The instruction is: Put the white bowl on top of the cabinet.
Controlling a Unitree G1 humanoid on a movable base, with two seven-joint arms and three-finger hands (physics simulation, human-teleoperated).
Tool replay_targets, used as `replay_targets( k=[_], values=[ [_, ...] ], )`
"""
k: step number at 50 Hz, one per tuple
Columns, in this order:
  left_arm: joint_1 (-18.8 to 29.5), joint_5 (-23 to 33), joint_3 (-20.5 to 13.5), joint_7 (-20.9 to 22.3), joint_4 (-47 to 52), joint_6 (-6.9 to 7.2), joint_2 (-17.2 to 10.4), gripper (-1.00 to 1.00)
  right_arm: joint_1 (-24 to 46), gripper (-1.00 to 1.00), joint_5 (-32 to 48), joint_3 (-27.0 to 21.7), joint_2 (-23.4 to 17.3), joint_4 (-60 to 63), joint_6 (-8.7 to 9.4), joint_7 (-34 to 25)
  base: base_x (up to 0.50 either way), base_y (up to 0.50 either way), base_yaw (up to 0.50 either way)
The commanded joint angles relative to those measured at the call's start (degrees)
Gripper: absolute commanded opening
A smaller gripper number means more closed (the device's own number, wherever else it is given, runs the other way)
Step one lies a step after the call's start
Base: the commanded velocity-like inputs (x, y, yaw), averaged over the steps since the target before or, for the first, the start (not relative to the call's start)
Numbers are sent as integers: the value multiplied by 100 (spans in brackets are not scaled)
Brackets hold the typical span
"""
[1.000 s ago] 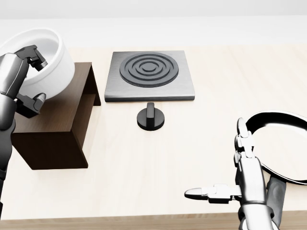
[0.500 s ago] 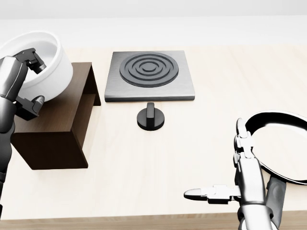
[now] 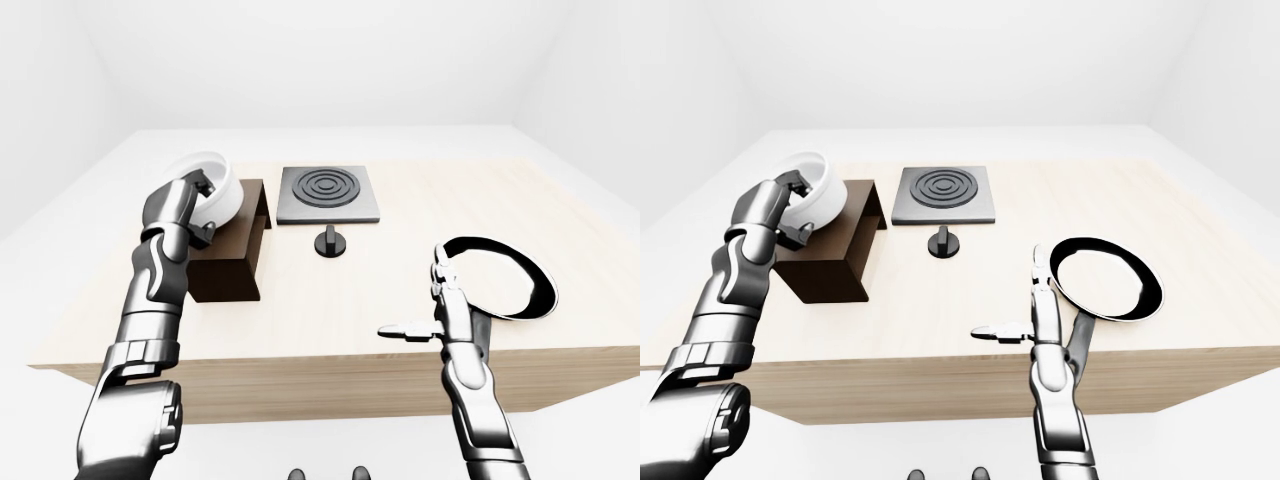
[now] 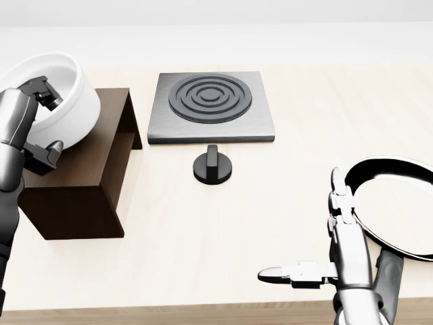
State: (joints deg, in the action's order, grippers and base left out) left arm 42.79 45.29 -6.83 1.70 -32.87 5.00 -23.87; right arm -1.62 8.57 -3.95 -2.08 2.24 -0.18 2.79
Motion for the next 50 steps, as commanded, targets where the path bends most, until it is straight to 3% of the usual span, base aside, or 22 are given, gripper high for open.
replay_targets(
  k=[1,27,43,44,45,46,50],
  values=[
    [68,153,-34,-287,80,0,-47,-100,-6,100,21,16,3,1,0,7,0,0,0],
    [168,69,-12,-469,-201,0,-20,-100,16,100,64,52,9,-92,-48,29,0,0,0],
    [371,-226,21,-862,-862,0,54,-100,22,100,58,32,2,-88,-54,36,0,0,0],
    [377,-242,26,-874,-875,0,46,-95,17,100,53,29,0,-69,-41,31,0,0,0],
    [372,-245,49,-847,-867,0,40,-22,18,100,50,26,0,-61,-32,27,0,0,0],
    [368,-254,48,-857,-869,0,41,100,29,100,49,21,0,-69,-29,32,0,0,0],
    [368,-213,86,-771,-805,0,22,100,39,100,90,38,8,-116,-76,82,0,0,0]
  ],
)
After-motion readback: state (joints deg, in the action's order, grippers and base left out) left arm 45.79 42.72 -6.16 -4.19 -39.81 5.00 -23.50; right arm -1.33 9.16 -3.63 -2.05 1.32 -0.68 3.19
